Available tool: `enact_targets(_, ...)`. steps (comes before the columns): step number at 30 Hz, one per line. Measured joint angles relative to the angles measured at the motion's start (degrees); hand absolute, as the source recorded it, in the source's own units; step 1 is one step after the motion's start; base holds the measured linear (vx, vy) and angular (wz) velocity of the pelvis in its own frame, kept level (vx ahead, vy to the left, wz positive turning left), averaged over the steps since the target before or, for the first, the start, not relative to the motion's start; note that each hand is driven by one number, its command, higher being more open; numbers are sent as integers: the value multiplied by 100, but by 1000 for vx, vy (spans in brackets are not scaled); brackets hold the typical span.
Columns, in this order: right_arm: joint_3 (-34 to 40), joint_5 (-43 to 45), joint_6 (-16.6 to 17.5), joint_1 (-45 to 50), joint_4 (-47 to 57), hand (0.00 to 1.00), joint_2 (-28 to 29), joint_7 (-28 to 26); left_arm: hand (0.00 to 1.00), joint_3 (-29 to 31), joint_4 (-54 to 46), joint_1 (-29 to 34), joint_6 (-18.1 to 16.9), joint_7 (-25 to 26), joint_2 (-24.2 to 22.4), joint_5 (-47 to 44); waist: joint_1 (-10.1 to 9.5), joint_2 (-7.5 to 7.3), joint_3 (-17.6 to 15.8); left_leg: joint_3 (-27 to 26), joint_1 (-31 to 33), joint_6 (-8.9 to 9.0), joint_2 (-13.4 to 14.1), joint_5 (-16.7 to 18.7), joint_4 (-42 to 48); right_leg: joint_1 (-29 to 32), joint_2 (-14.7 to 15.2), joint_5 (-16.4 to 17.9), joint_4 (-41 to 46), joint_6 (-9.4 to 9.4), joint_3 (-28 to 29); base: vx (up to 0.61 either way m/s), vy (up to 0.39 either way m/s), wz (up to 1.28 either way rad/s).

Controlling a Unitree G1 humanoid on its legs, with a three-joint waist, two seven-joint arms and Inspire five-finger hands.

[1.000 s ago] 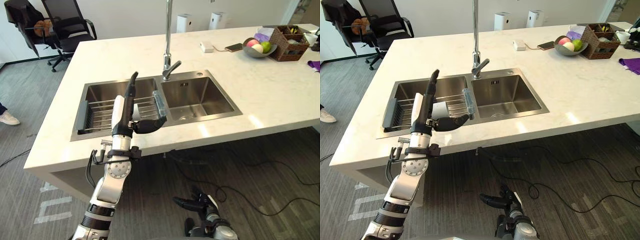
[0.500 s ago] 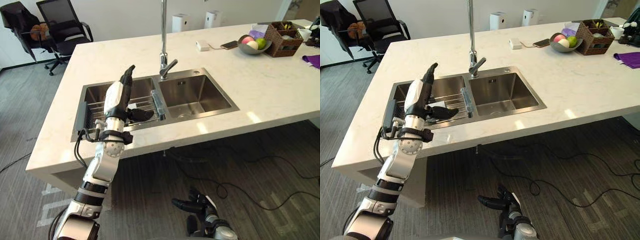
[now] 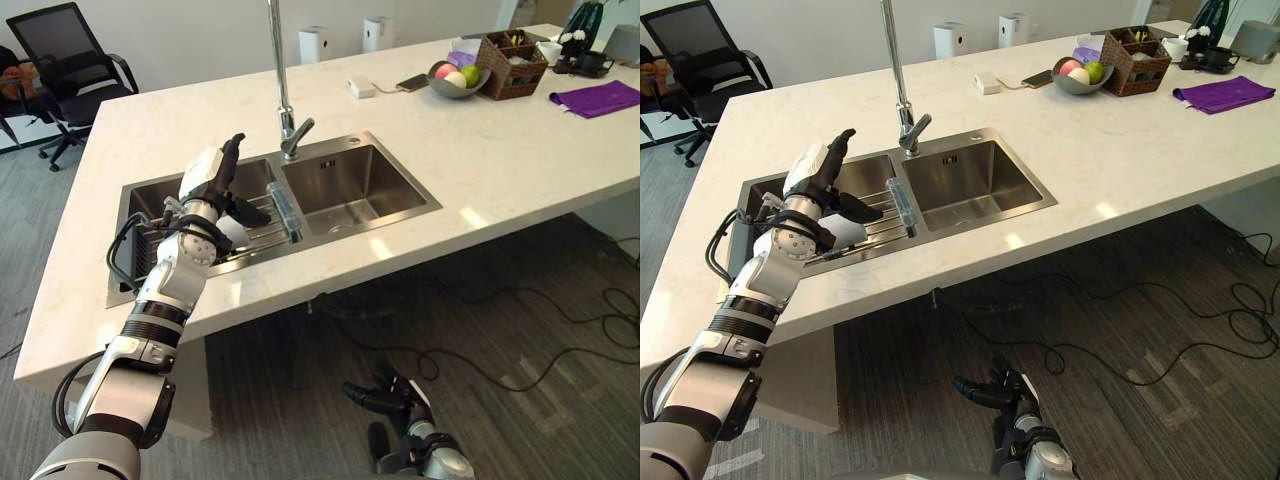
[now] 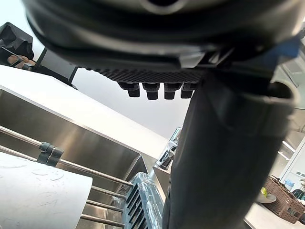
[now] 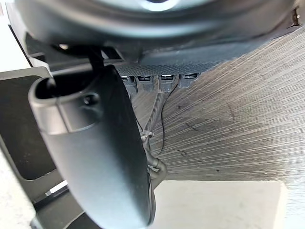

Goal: Walk over to the sink, pick up the cup, carry it to the dishwasher, place the cup inside the dishwasher, then close the dishwasher door

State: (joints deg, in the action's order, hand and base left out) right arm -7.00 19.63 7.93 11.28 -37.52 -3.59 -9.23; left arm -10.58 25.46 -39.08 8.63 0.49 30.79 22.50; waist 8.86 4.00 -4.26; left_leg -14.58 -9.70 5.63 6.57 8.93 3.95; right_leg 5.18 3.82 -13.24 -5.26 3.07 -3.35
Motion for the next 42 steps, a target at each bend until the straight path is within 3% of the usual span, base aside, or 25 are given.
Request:
enact_targets(3,-5,-4,61,13,13,100,-27,-90,100,0,0,-19,45,-60,51,-2,7,21,-12,-38,-44,45,34,-26,-52,-3,-59,30,31,-19,27,-7,-27,-4)
enact_targets(5,-13,-8,83,40,72,100,-70,-165,100,4,0,-19,80,-61,52,1,1,116,-65,-94,-30,142,151,38,17,-5,-178,156,81,-64,32,-18,-85,-15)
enact_targets(6,-74,-10,98,81,249,100,-196,-229,100,31,13,-16,138,-61,61,2,-41,251,-141,-217,-58,295,392,143,153,240,-372,534,848,-147,-22,31,-151,-27)
enact_targets(7,-151,-12,191,97,328,100,-307,-300,100,44,30,-17,153,-66,117,2,-48,291,-175,-271,14,459,626,275,618,523,-487,1418,2147,-271,-96,53,-176,-14)
enact_targets(8,-144,-12,248,122,306,100,-301,-293,100,49,29,-21,136,-64,142,2,-11,205,-177,-332,168,479,660,338,1054,530,-454,1793,2510,-267,-128,99,-207,15)
enact_targets(9,-66,-15,298,182,257,100,-327,-252,100,52,28,1,116,-52,142,4,-12,87,-183,-313,621,411,725,313,2087,555,-338,2174,2756,-365,-123,54,-182,25)
enact_targets(10,-10,-14,318,190,211,100,-389,-230,100,50,30,28,115,-59,136,6,-23,57,-195,-241,858,321,777,249,2517,497,-316,2245,2720,-453,-106,63,-229,4)
enact_targets(11,32,-20,349,188,48,100,-582,-151,100,56,36,66,114,-60,144,65,-119,131,-259,-173,1032,307,689,359,2645,385,-297,2237,2570,-478,-22,84,-234,-13)
enact_targets(13,208,43,247,204,-292,100,-662,-15,100,75,39,64,87,-49,167,201,-177,181,-282,-163,1026,288,414,423,1829,243,-258,2162,2379,-502,47,203,-253,-24)
enact_targets(14,314,39,293,176,-414,100,-641,70,100,81,46,61,63,-48,191,290,-157,193,-275,-154,950,264,221,328,925,82,-303,2109,2238,-578,63,271,-209,-26)
enact_targets(16,324,37,315,162,-466,100,-642,75,100,72,59,61,37,-50,191,353,-155,192,-276,-159,902,234,175,243,644,17,-335,2108,2190,-579,89,235,-120,-22)
enact_targets(18,347,44,442,166,-547,100,-641,102,100,44,208,-18,-7,-58,232,420,-79,202,-280,-92,615,205,-53,-330,-318,-282,-409,2109,1991,-579,166,209,-19,-25)
enact_targets(19,350,47,467,168,-555,100,-641,99,100,28,234,-56,2,-65,255,419,-52,205,-282,-24,605,193,-99,-469,-408,-327,-409,2109,1956,-578,166,167,33,-10)
enact_targets(22,352,40,482,172,-554,100,-653,52,100,-13,394,-384,130,-155,382,417,4,260,-279,129,599,-19,-178,-1403,-541,-541,-445,2127,1714,-555,189,107,70,-7)
enact_targets(32,161,32,211,139,-453,100,-620,143,100,-13,628,-449,221,-384,638,441,-49,278,-261,619,605,-42,-316,-1391,-862,-631,-335,2074,1401,-410,-115,6,47,18)
enact_targets(36,142,-57,-99,67,-469,100,-600,331,100,-12,619,-448,216,-723,649,443,-84,306,-146,775,720,-70,-330,-1385,-884,-644,-335,2014,1270,-382,-296,-11,7,19)
enact_targets(42,176,-346,-275,31,-546,100,-576,574,100,-13,535,-441,256,-1479,648,485,-174,308,-123,1085,726,-147,-365,-1439,-884,-903,-307,1973,1054,-367,-641,-8,5,32)
